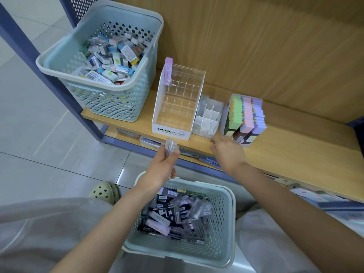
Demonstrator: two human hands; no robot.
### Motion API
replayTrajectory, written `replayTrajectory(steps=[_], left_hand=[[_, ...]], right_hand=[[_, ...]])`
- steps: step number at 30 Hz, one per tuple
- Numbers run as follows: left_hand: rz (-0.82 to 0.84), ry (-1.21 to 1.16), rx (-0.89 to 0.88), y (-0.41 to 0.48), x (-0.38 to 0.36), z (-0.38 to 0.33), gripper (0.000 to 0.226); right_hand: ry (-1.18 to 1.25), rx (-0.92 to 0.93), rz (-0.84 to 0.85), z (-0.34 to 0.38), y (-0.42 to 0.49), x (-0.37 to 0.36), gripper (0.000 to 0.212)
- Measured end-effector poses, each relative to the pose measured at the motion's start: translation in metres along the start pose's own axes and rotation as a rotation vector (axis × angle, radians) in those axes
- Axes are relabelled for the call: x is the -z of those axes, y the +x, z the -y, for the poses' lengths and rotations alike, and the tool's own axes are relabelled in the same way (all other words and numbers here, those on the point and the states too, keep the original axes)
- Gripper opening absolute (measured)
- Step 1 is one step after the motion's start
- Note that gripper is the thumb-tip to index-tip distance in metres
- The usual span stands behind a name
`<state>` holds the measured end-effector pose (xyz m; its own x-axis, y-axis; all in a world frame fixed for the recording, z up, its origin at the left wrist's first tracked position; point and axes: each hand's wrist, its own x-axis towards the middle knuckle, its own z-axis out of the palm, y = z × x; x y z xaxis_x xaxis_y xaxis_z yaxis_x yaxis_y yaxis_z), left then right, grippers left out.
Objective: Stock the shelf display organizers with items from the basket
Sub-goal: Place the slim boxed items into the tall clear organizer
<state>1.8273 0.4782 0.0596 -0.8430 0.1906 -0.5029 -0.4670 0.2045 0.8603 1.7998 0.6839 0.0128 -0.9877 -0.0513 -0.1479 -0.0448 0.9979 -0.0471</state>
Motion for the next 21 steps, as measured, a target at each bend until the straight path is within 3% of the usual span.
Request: replayTrajectory(steps=[4, 11, 15, 19, 21], left_hand=[[-0.002, 0.012, -0.018, -0.005, -0.005, -0.001, 0.016], [-0.002, -0.042, -0.029, -0.002, -0.015, -0.011, 0.010], [0.034, -0.060, -0.117, -0.005, -0.018, -0.014, 0.011], [0.048, -0.098, -0.272, -0.011, -0.019, -0.017, 0.010], [0.070, -0.089, -0.339, -0.011, -0.018, -0.015, 0.019]], right_hand=[[0.008, 0.038, -0.038, -0.005, -0.010, -0.002, 0.030], [0.609, 0.213, -0.236, 0.044, -0.036, 0.052, 0.035], [0.760, 0.216, -0.143, 0.063, -0.043, 0.074, 0.027], [0.858, 0.078, -0.036, 0.057, -0.042, 0.080, 0.038], [0.977, 0.037, 0.008, 0.055, -0.041, 0.084, 0.029]])
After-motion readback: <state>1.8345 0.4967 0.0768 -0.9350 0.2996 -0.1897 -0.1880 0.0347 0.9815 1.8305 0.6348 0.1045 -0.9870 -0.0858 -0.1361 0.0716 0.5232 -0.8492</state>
